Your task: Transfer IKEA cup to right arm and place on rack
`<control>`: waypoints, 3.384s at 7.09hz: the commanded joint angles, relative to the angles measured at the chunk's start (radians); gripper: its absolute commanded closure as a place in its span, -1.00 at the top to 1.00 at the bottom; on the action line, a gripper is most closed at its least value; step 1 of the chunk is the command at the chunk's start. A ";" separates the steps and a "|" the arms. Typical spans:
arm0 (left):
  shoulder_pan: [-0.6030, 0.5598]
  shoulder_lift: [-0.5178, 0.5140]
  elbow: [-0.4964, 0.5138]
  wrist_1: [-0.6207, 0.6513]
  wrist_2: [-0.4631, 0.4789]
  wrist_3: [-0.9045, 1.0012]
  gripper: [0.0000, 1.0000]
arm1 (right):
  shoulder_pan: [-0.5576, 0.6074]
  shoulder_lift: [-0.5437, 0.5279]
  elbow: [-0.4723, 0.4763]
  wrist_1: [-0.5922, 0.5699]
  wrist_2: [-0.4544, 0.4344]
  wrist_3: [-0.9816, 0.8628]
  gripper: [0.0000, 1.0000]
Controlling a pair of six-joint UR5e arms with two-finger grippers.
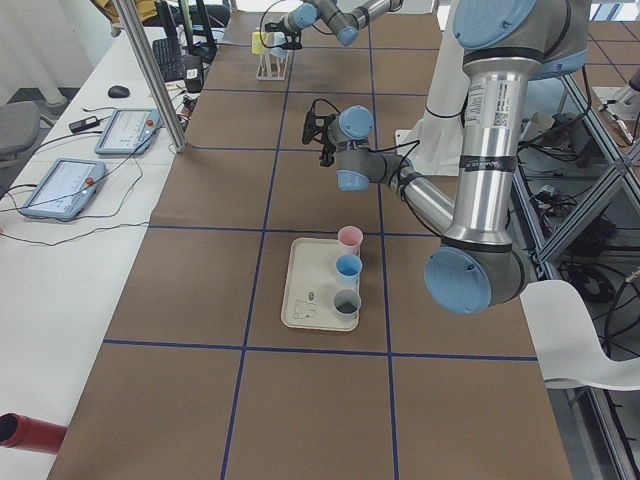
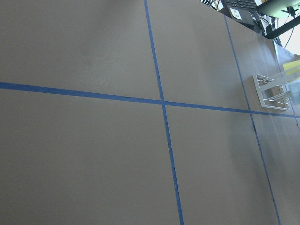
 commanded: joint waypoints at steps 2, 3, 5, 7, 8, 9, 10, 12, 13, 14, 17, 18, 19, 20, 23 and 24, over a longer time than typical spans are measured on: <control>-0.036 0.048 -0.001 0.009 -0.012 0.121 1.00 | 0.002 0.010 0.117 0.003 0.133 0.090 0.97; -0.067 0.089 0.001 0.010 -0.015 0.209 1.00 | 0.002 0.010 0.168 0.003 0.186 0.171 0.97; -0.142 0.216 0.002 0.007 -0.015 0.501 1.00 | 0.002 0.005 0.231 0.005 0.345 0.422 0.97; -0.260 0.345 0.007 0.006 -0.016 0.803 1.00 | 0.002 -0.007 0.277 0.040 0.637 0.710 0.98; -0.335 0.399 0.019 0.006 -0.032 0.946 1.00 | 0.002 -0.009 0.276 0.110 0.774 0.825 0.98; -0.392 0.430 0.063 -0.006 -0.055 1.040 1.00 | 0.002 -0.019 0.267 0.200 0.884 0.869 0.98; -0.405 0.470 0.103 -0.057 -0.055 1.076 1.00 | 0.002 -0.050 0.265 0.295 0.951 0.938 0.98; -0.405 0.537 0.259 -0.297 -0.056 1.076 1.00 | -0.003 -0.055 0.221 0.393 0.953 0.978 0.98; -0.405 0.573 0.301 -0.371 -0.062 1.064 1.00 | -0.003 -0.055 0.218 0.393 0.953 0.978 0.98; -0.403 0.587 0.303 -0.376 -0.061 1.043 1.00 | -0.004 -0.053 0.218 0.393 0.953 0.978 0.98; -0.382 0.564 0.407 -0.476 -0.062 0.940 1.00 | -0.004 -0.055 0.211 0.393 0.953 0.978 0.98; -0.373 0.547 0.410 -0.473 -0.063 0.934 1.00 | -0.006 -0.055 0.208 0.393 0.952 0.978 0.98; -0.331 0.532 0.415 -0.471 -0.063 0.882 1.00 | -0.007 -0.055 0.208 0.393 0.952 0.978 0.98; -0.290 0.521 0.433 -0.477 -0.061 0.854 1.00 | -0.007 -0.058 0.208 0.393 0.952 0.977 0.98; -0.282 0.521 0.461 -0.481 -0.061 0.851 0.18 | -0.007 -0.064 0.207 0.393 0.949 0.975 0.98; -0.282 0.521 0.461 -0.482 -0.062 0.849 -0.27 | -0.006 -0.064 0.207 0.395 0.947 0.975 0.98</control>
